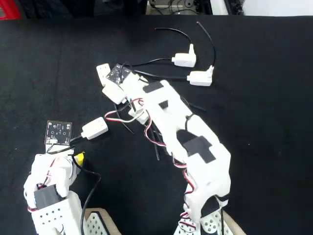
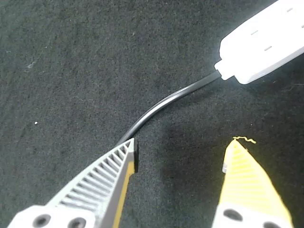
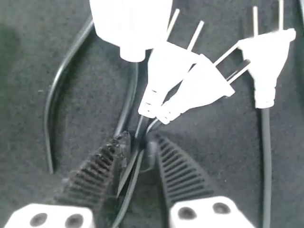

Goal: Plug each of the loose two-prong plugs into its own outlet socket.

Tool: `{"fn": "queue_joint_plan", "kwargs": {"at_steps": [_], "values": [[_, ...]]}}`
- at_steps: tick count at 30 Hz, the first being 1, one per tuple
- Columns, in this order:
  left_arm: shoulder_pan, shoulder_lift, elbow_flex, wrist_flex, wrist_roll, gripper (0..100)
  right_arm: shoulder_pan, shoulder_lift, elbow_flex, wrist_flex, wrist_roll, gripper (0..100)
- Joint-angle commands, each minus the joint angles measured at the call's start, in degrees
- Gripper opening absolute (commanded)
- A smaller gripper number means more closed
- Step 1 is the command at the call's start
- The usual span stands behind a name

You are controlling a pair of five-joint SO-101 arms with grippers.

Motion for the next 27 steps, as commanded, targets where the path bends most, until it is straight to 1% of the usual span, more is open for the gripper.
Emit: {"fn": "queue_joint_plan", "kwargs": {"at_steps": [1, 5, 8, 11, 15, 18, 21, 24, 27], "values": [[-0.4, -0.3, -0.4, 0.2, -0.7, 30, 0.2, 0.4, -2.8, 3.3, 2.2, 1.1], [-0.4, -0.3, -0.4, 0.2, -0.7, 30, 0.4, -3.5, -1.7, 4.2, 2.5, 1.1], [-0.4, -0.3, -0.4, 0.2, -0.7, 30, 0.5, -9.6, 2.5, 4.5, 2.6, 1.1], [-0.4, -0.3, -0.4, 0.2, -0.7, 30, 0.7, -17.8, 9.9, 2.5, 5.2, 1.1], [-0.4, -0.3, -0.4, 0.2, -0.7, 30, 1.3, -30.5, 22.3, -3.2, 7.2, 1.1], [-0.4, -0.3, -0.4, 0.2, -0.7, 30, 1.8, -40.4, 29.4, -3.2, 10.0, 1.1], [-0.4, -0.3, -0.4, 0.2, -0.7, 30, 2.5, -47.3, 34.7, -0.9, 17.2, 1.1], [-0.4, -0.3, -0.4, 0.2, -0.7, 30, 3.0, -48.4, 36.2, 1.1, 22.9, 1.1], [-0.4, -0.3, -0.4, 0.2, -0.7, 30, 3.9, -46.2, 35.3, 0.7, 23.9, 1.5]]}}
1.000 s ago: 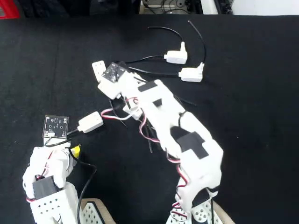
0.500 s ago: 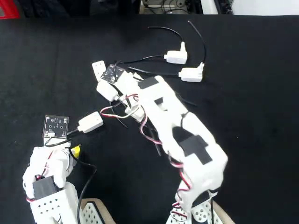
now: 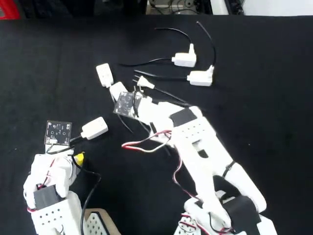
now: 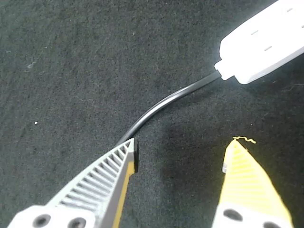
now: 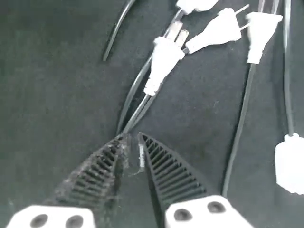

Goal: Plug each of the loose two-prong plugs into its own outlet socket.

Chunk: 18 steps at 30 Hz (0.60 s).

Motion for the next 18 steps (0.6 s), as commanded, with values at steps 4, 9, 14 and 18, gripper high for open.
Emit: {"fn": "queue_joint_plan", "kwargs": {"at_steps": [4, 9, 14, 18], "values": [[-0.4, -0.3, -0.4, 0.2, -0.7, 30, 0.4, 4.8, -4.9, -3.8, -10.3, 4.7], [-0.4, -0.3, -0.4, 0.2, -0.7, 30, -3.1, 11.2, -6.0, -9.9, -18.0, 14.9], [-0.4, -0.3, -0.4, 0.2, -0.7, 30, -4.6, 16.6, -6.0, -17.5, -15.5, 15.2], [-0.4, -0.3, -0.4, 0.2, -0.7, 30, -3.6, 23.2, -9.2, -20.9, -15.5, 15.2]]}}
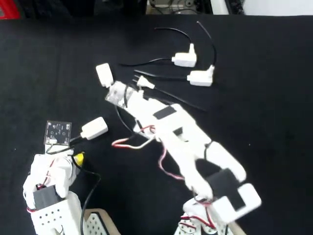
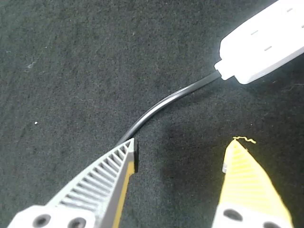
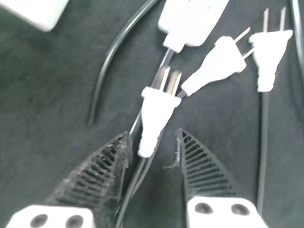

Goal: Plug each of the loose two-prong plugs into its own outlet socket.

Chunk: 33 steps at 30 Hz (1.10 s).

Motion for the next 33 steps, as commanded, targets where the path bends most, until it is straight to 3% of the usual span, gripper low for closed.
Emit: {"fn": "queue_joint_plan", "kwargs": {"at_steps": [1, 6, 11, 20, 28, 33], "values": [[-0.4, -0.3, -0.4, 0.2, -0.7, 30, 0.4, 5.0, -6.0, -2.2, 0.4, 15.1], [-0.4, -0.3, -0.4, 0.2, -0.7, 30, 0.6, 14.0, -15.0, 1.6, 0.4, 14.0], [-0.4, -0.3, -0.4, 0.2, -0.7, 30, 0.7, 16.5, -18.9, 4.9, 0.8, 0.9], [-0.4, -0.3, -0.4, -0.2, -0.7, 30, 0.3, 10.8, -16.7, 10.0, 1.1, 1.2], [0.0, -0.3, -0.3, -0.3, -0.8, 30, -1.7, -10.8, 0.9, 10.6, 16.8, 1.2], [0.1, -0.3, -0.3, -0.4, -0.8, 30, -9.6, -18.6, 7.3, 12.2, 26.0, 1.2]]}}
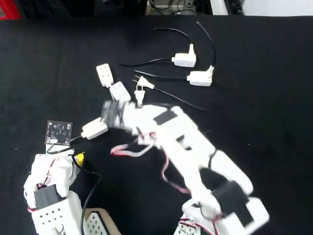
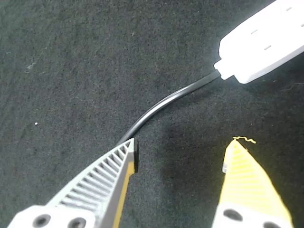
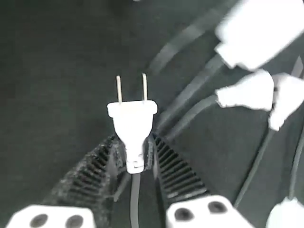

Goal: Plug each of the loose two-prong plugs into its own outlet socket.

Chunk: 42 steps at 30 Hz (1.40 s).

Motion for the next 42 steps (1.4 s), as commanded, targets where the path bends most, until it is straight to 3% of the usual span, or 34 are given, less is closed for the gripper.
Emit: {"fn": "queue_joint_plan", "kwargs": {"at_steps": [1, 6, 12, 16, 21, 30, 37, 42], "values": [[0.1, -0.3, -0.3, -0.9, -0.4, 30, -5.5, -4.8, 0.6, 3.4, 6.9, 1.2], [0.1, -0.3, -0.2, -1.1, -0.4, 30, -8.1, 2.2, -4.6, 12.0, 11.4, 1.2], [0.1, -0.3, -0.2, -1.1, -0.4, 30, -2.9, 6.5, -7.0, 14.3, 12.8, 1.6], [0.2, -0.3, -0.1, -2.2, -0.4, 30, -0.7, 5.3, -7.0, 13.4, 10.3, 11.9], [0.2, -0.3, 0.1, -2.4, -0.4, 30, -0.5, 3.5, -3.8, 5.8, 2.7, 23.7], [0.2, -0.3, 0.6, -4.3, -0.3, 30, 0.0, -13.6, -2.5, 6.8, -19.3, 15.9], [0.2, -0.3, 0.6, -4.4, -0.3, 30, 5.3, -23.9, -0.5, 10.2, -32.4, 15.5], [0.2, -0.2, 0.7, -5.4, 0.0, 30, 5.6, -28.0, 6.5, 11.0, -50.3, 15.6]]}}
